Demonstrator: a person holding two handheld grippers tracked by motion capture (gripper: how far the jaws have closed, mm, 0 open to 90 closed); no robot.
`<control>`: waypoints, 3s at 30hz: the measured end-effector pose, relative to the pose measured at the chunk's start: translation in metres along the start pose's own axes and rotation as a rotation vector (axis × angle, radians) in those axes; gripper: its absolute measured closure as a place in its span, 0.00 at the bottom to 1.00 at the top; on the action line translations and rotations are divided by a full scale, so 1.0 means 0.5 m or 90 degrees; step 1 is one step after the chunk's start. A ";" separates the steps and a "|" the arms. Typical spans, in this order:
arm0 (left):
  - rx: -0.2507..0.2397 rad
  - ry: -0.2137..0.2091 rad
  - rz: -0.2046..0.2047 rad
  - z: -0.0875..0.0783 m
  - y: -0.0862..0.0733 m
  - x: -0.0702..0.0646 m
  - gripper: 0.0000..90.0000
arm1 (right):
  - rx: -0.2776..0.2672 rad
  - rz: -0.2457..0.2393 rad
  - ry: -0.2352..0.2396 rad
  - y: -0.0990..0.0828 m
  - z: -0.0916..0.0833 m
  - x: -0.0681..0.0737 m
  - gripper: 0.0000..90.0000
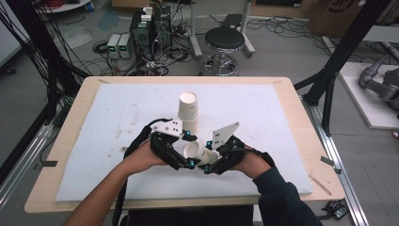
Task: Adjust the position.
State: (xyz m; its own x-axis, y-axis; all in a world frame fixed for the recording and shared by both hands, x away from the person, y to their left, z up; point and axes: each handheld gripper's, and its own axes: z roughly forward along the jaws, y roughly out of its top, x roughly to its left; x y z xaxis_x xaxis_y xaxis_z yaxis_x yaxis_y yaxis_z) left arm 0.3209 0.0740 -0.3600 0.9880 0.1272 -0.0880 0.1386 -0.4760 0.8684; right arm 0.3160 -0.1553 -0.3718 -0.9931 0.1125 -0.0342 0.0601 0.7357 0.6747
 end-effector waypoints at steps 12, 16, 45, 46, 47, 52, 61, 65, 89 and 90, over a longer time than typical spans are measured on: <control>0.048 -0.036 0.003 0.017 -0.004 0.003 0.34 | 0.059 -0.013 0.013 0.003 0.018 0.009 0.41; 0.062 -0.048 0.003 0.022 -0.006 0.004 0.36 | 0.072 -0.017 0.017 0.002 0.020 0.010 0.41; -0.145 0.017 -0.037 -0.040 -0.078 0.003 0.41 | -0.219 0.096 -0.050 -0.076 -0.051 0.016 0.21; -0.153 0.018 -0.037 -0.040 -0.082 0.002 0.41 | -0.223 0.096 -0.053 -0.078 -0.050 0.018 0.21; -0.157 0.019 -0.036 -0.040 -0.086 0.001 0.41 | -0.230 0.094 -0.057 -0.082 -0.048 0.020 0.21; -0.183 0.026 -0.029 -0.040 -0.100 -0.003 0.41 | -0.267 0.100 -0.072 -0.105 -0.032 0.027 0.21; -0.213 0.019 -0.017 -0.037 -0.117 -0.006 0.41 | -0.265 0.095 -0.062 -0.110 -0.018 0.027 0.21; -0.228 0.006 -0.014 -0.037 -0.116 -0.007 0.41 | -0.267 0.091 -0.054 -0.108 -0.014 0.028 0.21; -0.285 -0.065 0.003 -0.033 -0.118 -0.010 0.41 | -0.345 0.061 0.019 -0.104 -0.013 0.030 0.36; -0.283 -0.066 0.002 -0.033 -0.119 -0.011 0.41 | -0.346 0.060 0.019 -0.104 -0.014 0.030 0.37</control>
State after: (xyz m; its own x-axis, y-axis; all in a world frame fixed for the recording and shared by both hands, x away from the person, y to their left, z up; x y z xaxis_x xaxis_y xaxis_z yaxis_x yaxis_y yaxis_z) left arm 0.3062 0.1160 -0.4034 0.9931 0.0278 -0.1138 0.1152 -0.0530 0.9919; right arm 0.2974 -0.1966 -0.4025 -0.9889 0.1357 0.0606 0.0960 0.2713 0.9577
